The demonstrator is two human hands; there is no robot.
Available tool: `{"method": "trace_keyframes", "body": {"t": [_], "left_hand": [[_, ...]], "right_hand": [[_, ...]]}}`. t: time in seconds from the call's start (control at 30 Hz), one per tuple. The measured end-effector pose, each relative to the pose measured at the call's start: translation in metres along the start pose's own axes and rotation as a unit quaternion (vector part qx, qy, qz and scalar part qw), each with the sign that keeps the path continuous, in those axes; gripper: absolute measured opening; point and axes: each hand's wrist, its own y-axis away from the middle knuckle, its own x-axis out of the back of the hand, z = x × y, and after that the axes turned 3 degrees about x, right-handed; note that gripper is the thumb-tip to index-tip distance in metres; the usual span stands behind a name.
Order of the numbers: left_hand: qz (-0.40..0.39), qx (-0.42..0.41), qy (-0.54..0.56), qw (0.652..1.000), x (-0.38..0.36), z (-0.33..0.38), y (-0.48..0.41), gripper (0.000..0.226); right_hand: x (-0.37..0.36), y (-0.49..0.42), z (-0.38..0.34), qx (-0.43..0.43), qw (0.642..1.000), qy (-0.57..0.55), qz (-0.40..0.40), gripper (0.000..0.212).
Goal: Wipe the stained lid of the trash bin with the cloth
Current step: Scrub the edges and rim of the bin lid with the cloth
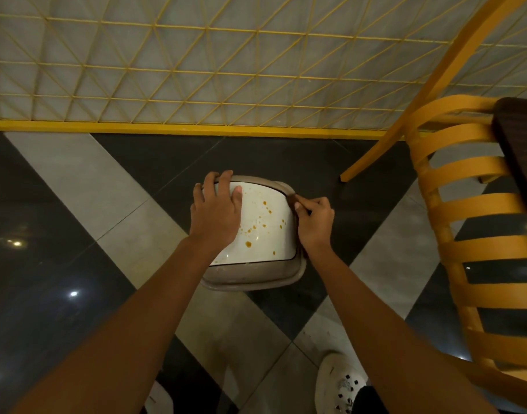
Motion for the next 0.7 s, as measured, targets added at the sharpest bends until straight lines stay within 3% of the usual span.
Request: {"method": "trace_keyframes", "body": {"t": [0.3, 0.5, 0.7], "left_hand": [[0.003, 0.006, -0.003, 1.0, 0.001, 0.002, 0.0, 0.048], [0.003, 0.005, 0.002, 1.0, 0.0, 0.001, 0.001, 0.047], [0.001, 0.007, -0.001, 1.0, 0.001, 0.002, 0.001, 0.048]], "right_hand": [[0.001, -0.045, -0.023, 0.019, 0.994, 0.049, -0.094, 0.028], [0.001, -0.018, -0.001, 0.042, 0.997, 0.051, -0.031, 0.029], [0.006, -0.016, -0.002, 0.047, 0.996, 0.06, -0.052, 0.03]]}}
